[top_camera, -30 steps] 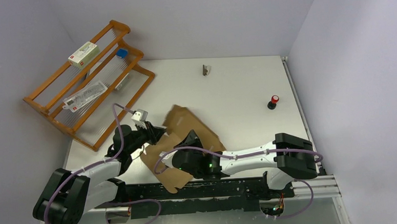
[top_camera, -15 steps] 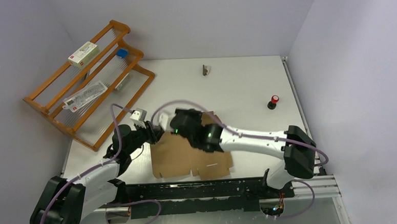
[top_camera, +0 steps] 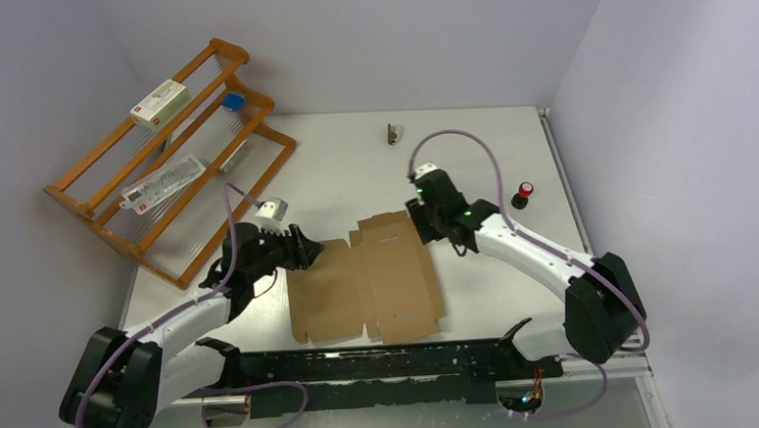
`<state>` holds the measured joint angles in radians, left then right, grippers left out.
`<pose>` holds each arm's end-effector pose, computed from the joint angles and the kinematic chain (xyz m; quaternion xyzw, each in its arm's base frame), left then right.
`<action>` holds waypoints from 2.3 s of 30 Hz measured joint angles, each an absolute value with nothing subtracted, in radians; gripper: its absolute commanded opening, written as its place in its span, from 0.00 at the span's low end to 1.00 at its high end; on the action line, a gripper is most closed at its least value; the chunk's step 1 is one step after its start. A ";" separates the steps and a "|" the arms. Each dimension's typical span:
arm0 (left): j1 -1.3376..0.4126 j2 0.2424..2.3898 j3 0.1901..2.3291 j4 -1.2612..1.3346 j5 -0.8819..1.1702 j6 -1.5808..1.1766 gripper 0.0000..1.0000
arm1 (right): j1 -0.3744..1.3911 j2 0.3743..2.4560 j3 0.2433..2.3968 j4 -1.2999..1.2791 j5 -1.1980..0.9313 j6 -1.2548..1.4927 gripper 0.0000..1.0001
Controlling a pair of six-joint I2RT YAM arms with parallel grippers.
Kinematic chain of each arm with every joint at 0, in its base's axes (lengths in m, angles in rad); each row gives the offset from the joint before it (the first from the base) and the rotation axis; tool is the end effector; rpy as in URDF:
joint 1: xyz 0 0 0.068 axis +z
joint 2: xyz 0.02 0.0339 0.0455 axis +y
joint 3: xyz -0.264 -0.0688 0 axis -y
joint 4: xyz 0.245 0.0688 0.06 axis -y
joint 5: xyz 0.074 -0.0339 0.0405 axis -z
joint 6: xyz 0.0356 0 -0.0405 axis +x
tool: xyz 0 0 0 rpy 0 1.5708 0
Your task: Fold the paper box
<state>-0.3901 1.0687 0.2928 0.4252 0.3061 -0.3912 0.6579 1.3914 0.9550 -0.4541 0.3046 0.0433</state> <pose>0.1913 -0.0902 0.1791 0.0869 0.8101 -0.3311 0.4760 0.2346 0.1678 0.2402 -0.2336 0.9035 -0.0211 0.3588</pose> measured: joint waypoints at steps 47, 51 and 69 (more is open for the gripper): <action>-0.423 1.155 0.334 0.327 0.264 -0.417 0.64 | 0.392 1.295 0.580 -0.250 -0.373 0.281 0.22; -0.423 1.152 0.334 0.327 0.264 -0.420 0.64 | 0.392 1.310 0.580 -0.249 -0.379 0.284 0.24; -0.423 1.141 0.334 0.322 0.263 -0.426 0.64 | 0.392 1.359 0.582 -0.218 -0.413 0.285 0.09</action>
<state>-0.4229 1.1412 0.3340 0.3218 0.2634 -0.4263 0.3920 1.3594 0.5823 -0.2180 -0.4129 0.2848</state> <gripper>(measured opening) 0.642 0.118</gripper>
